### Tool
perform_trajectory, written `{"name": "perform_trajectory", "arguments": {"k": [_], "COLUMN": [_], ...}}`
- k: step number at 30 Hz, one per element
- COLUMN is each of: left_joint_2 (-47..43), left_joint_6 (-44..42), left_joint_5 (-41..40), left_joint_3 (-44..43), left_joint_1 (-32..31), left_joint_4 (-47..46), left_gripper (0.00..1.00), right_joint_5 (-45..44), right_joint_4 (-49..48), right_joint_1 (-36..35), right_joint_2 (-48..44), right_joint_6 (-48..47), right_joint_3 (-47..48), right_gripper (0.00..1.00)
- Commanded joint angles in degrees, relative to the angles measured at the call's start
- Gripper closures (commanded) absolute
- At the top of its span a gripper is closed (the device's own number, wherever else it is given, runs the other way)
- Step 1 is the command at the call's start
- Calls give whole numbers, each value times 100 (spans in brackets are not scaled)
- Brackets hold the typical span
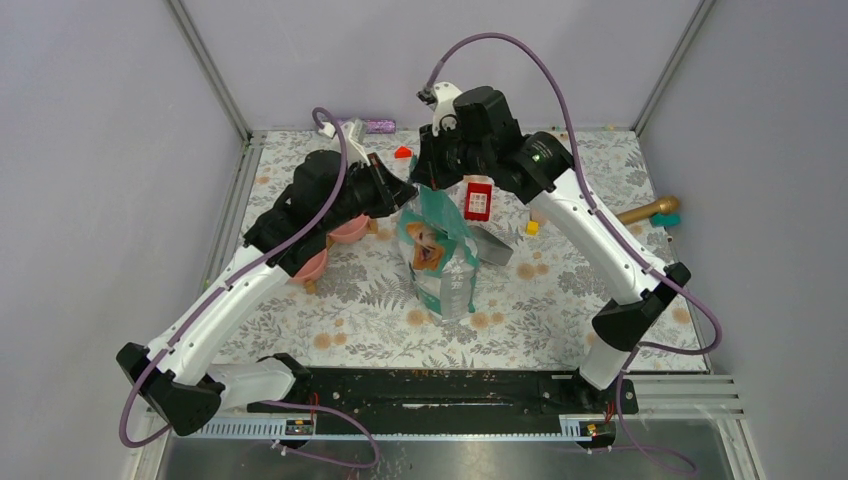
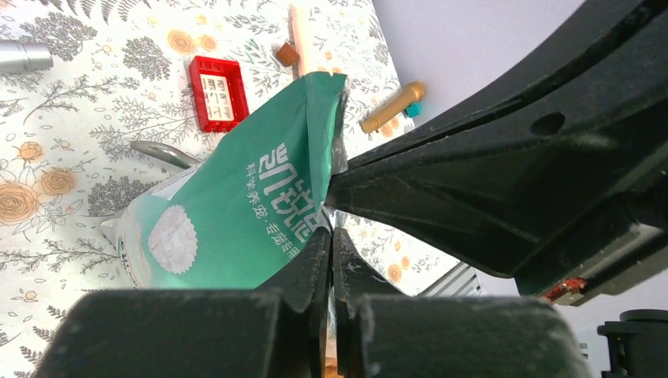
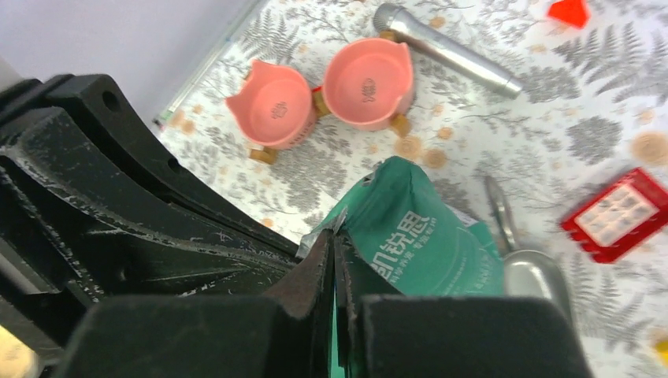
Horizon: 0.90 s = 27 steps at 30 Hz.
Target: Serve the pet food
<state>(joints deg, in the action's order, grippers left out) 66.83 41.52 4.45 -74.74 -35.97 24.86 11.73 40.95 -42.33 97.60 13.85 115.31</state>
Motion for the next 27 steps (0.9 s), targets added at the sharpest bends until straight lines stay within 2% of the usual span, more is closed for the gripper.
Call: {"name": "perform_trajectory", "arguments": {"k": [1,6,7,10,13,21,27], "left_joint_2": [-243,-205,-191,-124,-43,200,428], "left_joint_6": [-288,-376,-418,-510,-576,-584,-583], "left_joint_5": [-662,-741,-702,-547,-506,-505,-472], "left_joint_3": [-362,-547,-588,-709,-809,-975,-1164], "left_joint_1": [-18,-22,-22,-20,-24,-22,-16], "left_joint_4": [300,372,364,375,392,410,405], "left_gripper": [100,100,95,68,59,55,55], "right_joint_5": [-1538,-1549,-1472,-1035,-494,-436,-1015], "right_joint_4": [1670,2050,2027,1909,1793,1605,1616], "right_joint_1": [-48,-66,-68,-66,-71,-72,-74], "right_joint_2": [272,439,442,421,389,258,91], "right_joint_6": [-1321,-1719,-1719,-1586,-1427,-631,-287], "right_joint_3": [1032,1259,1262,1286,1335,1363,1283], "right_gripper": [100,100,100,100,100,100,74]}}
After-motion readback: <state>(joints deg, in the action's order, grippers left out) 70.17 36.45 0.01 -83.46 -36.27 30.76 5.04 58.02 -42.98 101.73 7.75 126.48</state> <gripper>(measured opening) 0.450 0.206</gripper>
